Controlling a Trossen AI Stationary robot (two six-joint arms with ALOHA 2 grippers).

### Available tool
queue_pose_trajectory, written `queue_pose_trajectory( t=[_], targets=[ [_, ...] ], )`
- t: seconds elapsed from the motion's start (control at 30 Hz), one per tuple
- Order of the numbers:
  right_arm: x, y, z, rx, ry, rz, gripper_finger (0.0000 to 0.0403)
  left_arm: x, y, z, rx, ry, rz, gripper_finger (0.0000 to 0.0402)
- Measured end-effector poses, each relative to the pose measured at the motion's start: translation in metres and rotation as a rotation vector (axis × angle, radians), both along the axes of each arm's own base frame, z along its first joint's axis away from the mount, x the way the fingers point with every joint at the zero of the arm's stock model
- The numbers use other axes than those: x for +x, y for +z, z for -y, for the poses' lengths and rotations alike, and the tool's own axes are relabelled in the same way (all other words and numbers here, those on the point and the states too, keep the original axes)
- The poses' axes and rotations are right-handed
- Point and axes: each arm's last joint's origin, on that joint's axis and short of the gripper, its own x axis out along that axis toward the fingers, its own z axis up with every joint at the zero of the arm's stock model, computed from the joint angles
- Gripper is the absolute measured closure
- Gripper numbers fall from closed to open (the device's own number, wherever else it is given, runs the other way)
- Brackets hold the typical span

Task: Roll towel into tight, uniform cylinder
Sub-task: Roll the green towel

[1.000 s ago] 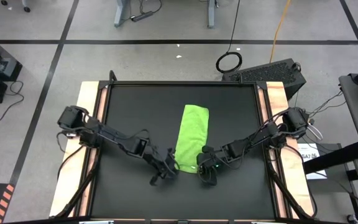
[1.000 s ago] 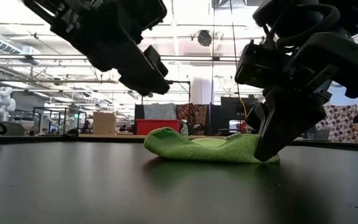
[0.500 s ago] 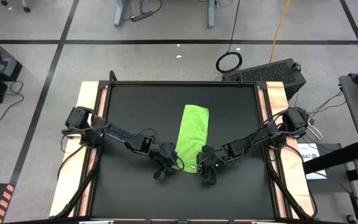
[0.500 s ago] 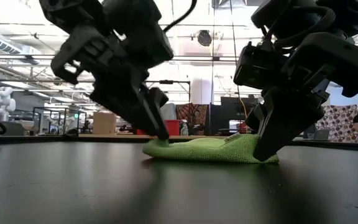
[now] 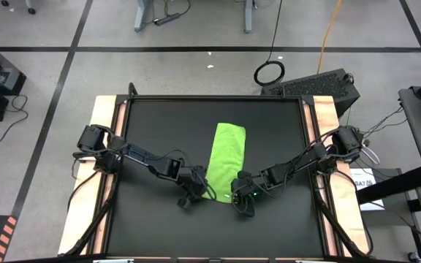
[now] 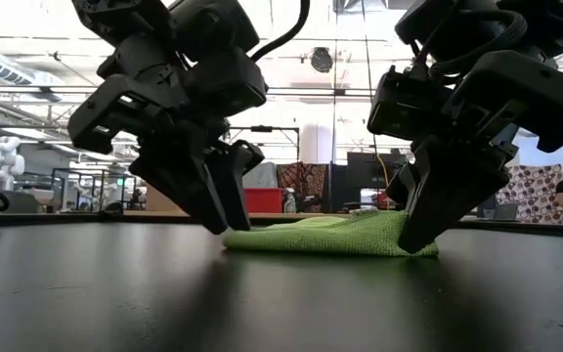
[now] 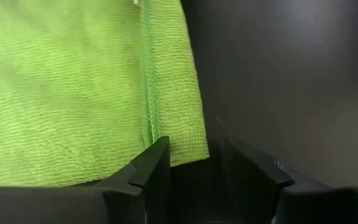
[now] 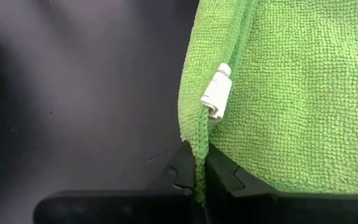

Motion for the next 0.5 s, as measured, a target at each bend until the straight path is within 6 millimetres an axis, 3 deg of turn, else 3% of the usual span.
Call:
queue_pose_trajectory(
  t=[0.37, 0.5],
  targets=[
    [0.0, 0.0, 0.0, 0.007, -0.018, -0.001, 0.0401, 0.001, -0.011, -0.001, 0.045, -0.008, -0.028, 0.0245],
    [0.0, 0.0, 0.0, 0.018, -0.031, -0.004, 0.0401, 0.003, -0.016, 0.0, 0.035, 0.002, -0.038, 0.0263]
  ],
)
